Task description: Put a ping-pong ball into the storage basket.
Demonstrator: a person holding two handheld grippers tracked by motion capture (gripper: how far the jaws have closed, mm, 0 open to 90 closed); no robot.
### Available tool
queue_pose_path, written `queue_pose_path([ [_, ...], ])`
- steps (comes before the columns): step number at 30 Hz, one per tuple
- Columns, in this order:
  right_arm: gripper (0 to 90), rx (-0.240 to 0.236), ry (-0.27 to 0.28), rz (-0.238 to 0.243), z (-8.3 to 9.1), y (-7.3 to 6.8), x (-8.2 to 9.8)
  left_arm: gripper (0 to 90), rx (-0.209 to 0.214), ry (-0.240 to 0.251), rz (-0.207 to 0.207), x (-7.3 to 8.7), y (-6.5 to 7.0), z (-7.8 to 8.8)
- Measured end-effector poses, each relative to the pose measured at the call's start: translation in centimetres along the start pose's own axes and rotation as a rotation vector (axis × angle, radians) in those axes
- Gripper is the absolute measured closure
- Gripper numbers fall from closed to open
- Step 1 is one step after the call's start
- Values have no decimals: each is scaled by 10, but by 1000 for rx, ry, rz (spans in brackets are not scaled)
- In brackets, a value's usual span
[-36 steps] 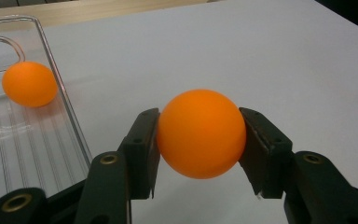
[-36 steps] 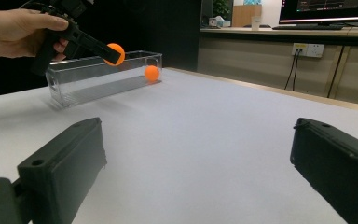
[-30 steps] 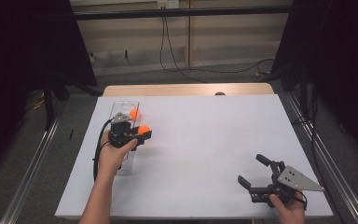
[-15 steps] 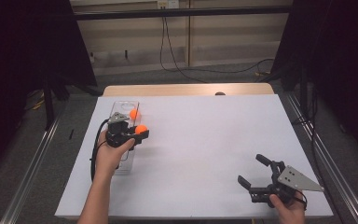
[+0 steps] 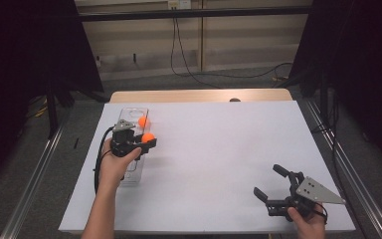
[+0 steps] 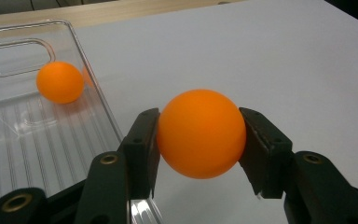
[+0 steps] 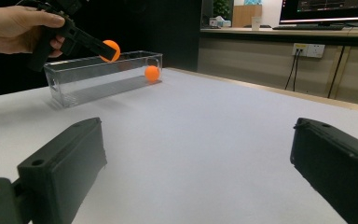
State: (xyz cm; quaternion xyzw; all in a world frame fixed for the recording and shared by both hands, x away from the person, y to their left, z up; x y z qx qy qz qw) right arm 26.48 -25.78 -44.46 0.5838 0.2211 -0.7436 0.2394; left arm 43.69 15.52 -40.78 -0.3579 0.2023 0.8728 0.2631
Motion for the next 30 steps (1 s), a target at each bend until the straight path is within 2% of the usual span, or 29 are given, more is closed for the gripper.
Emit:
queue_pose_path([
  [30, 23, 1, -1, 1, 0, 0, 0, 510, -21, -5, -3, 2, -10, 7],
])
Point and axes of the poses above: each handheld gripper's, and its own axes: z roughly backward along the jaws, x roughly out of its underside, y roughly to its right, the point moved 4 cm from there along -z, roughly forward along the jaws, and after that the axes turned 6 degrees about -y, right-handed, at the moved point
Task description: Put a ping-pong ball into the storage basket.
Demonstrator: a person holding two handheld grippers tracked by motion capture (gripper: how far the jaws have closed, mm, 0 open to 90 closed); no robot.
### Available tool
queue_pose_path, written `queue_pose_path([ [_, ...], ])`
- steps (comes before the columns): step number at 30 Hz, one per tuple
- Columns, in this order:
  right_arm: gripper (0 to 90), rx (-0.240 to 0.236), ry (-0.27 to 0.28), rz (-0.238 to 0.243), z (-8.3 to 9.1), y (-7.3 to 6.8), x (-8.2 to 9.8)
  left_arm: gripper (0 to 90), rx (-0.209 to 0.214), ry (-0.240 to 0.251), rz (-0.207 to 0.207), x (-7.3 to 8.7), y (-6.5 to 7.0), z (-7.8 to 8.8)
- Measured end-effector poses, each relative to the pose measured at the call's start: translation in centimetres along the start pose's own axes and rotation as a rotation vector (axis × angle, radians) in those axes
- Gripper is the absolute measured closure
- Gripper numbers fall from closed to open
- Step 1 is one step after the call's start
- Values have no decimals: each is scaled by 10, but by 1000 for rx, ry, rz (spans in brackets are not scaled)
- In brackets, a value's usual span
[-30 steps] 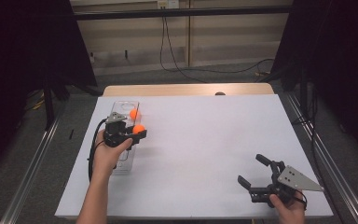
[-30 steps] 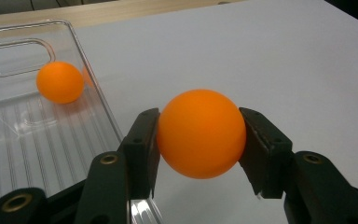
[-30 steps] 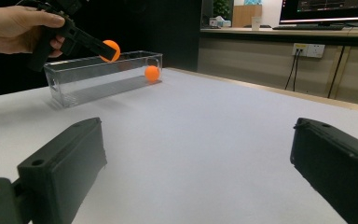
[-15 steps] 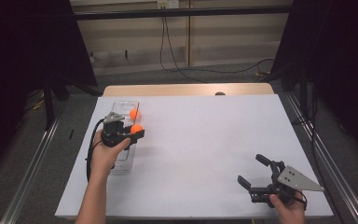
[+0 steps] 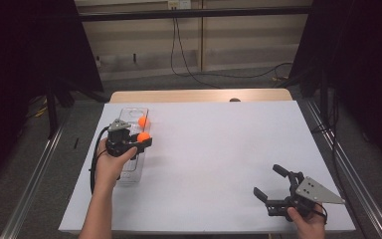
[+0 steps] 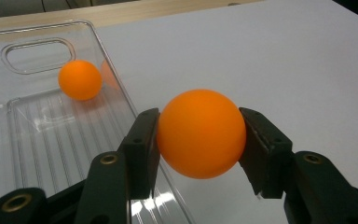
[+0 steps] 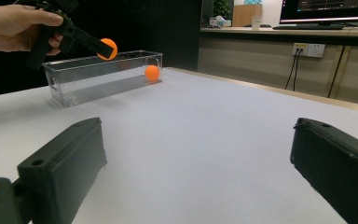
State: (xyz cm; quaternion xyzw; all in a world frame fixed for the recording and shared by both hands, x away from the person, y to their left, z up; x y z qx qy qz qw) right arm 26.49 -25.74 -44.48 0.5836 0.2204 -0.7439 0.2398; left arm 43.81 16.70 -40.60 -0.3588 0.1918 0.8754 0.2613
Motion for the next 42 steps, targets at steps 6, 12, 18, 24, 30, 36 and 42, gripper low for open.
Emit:
queue_pose_path([
  [6, 24, -1, 1, -1, 0, 0, 0, 509, -3, 8, 8, 0, -2, 2],
  [12, 24, -1, 1, -1, 0, 0, 0, 510, -10, 10, 7, 0, -4, 4],
  [18, 23, -1, 1, 0, 0, 0, 0, 509, -13, 13, 12, 0, -6, 6],
  [24, 24, -1, 0, 1, 0, 0, 0, 509, -22, 17, 14, 0, -8, 8],
  [30, 24, -1, 0, 0, 0, 0, 0, 509, -32, 22, 16, 0, -10, 12],
  [36, 24, -1, 0, 1, 0, 0, 0, 510, -36, 27, 21, 1, -12, 13],
  [42, 24, -1, 0, 0, 0, 0, 0, 509, -46, 30, 24, 1, -15, 15],
])
Point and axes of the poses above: each handheld gripper's, and its own axes: z roughly backward along the jaws, x roughly out of its underside, y roughly to its right, the point moved 4 cm from there along -z, roughly forward along the jaws, and after that the axes turned 6 degrees about -y, right-handed, at the moved point
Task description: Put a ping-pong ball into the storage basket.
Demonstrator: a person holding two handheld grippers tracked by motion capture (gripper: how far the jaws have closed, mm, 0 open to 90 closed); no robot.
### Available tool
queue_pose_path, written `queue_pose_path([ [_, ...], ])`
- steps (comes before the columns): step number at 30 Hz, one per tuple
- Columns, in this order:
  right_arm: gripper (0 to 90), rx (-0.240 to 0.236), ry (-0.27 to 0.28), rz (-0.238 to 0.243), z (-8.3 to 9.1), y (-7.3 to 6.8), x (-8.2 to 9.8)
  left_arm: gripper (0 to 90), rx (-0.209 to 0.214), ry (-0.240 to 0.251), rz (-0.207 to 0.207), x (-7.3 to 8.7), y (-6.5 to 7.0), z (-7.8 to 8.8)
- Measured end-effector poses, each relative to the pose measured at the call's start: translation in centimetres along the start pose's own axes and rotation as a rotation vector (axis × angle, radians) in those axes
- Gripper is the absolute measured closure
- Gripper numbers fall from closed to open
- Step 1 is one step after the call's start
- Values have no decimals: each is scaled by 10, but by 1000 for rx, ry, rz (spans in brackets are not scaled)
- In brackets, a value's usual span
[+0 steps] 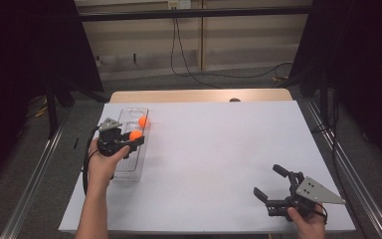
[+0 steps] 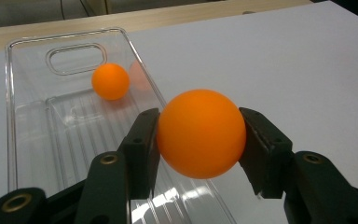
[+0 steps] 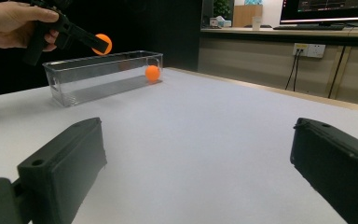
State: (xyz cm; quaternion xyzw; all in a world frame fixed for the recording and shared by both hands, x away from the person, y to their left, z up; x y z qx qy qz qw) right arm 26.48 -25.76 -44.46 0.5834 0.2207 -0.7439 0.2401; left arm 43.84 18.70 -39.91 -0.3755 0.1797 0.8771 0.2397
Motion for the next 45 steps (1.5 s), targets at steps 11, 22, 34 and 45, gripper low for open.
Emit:
queue_pose_path([
  [11, 24, 0, -1, 1, 0, 0, 0, 509, -10, 6, 10, 1, -4, 2],
  [22, 24, -1, 0, 1, 0, 0, 0, 509, -34, 15, 22, 4, -12, 5],
  [34, 23, -1, 0, 1, 0, 0, 0, 507, -70, -2, 19, 7, -16, 2],
  [45, 24, -2, 0, 1, 0, 0, 0, 508, -102, -22, 32, 12, -23, -2],
])
Point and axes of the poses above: each handheld gripper's, and its own axes: z roughly backward along the jaws, x roughly out of its underside, y roughly to its right, the point moved 4 cm from there along -z, roughly forward along the jaws, and after that the axes turned 6 degrees about -y, right-handed, at the moved point
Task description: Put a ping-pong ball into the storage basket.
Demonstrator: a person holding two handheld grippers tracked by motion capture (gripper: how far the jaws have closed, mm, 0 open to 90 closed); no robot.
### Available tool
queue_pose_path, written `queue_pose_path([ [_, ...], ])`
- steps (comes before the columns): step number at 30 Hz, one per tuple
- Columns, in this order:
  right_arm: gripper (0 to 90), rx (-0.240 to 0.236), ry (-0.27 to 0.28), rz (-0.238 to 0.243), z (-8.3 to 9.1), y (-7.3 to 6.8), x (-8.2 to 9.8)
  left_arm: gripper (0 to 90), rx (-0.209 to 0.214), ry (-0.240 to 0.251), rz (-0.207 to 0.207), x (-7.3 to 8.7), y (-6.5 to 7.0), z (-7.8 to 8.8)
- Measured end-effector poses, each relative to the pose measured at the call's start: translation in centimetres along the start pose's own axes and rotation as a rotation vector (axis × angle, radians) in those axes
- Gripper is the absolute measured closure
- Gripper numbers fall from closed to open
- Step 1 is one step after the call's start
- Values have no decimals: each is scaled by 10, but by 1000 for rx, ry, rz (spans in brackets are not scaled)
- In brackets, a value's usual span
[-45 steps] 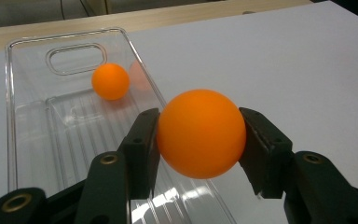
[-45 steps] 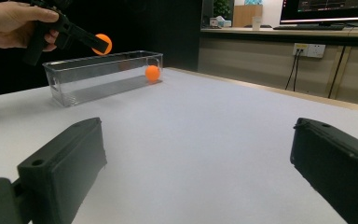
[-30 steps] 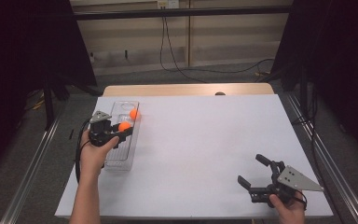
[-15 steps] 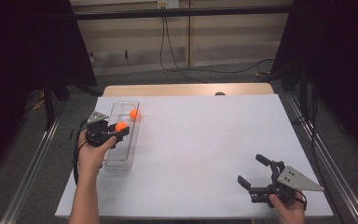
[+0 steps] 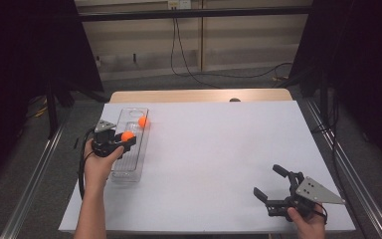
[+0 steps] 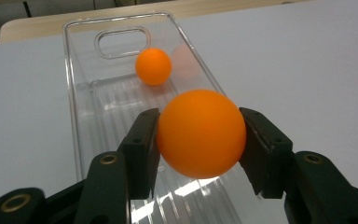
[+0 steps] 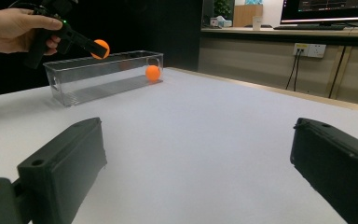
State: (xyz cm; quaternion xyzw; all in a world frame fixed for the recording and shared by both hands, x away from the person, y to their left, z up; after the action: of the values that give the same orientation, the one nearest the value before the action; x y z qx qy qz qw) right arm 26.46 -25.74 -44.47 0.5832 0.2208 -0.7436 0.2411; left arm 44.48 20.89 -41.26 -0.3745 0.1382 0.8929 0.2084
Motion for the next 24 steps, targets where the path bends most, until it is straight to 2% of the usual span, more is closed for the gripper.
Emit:
queue_pose_path([
  [24, 24, 0, 0, 0, 0, 0, 0, 506, -70, -54, 13, 8, -7, -9],
])
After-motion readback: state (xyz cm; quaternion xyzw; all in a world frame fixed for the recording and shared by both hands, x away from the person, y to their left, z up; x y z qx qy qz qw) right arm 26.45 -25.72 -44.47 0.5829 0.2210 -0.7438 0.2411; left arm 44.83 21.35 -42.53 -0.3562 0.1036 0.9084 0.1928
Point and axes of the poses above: each handheld gripper's, and its own axes: z roughly backward along the jaws, x roughly out of its underside, y roughly to its right, the point moved 4 cm from there along -z, roughly forward along the jaws, and after that the axes turned 6 degrees about -y, right-handed, at the moved point
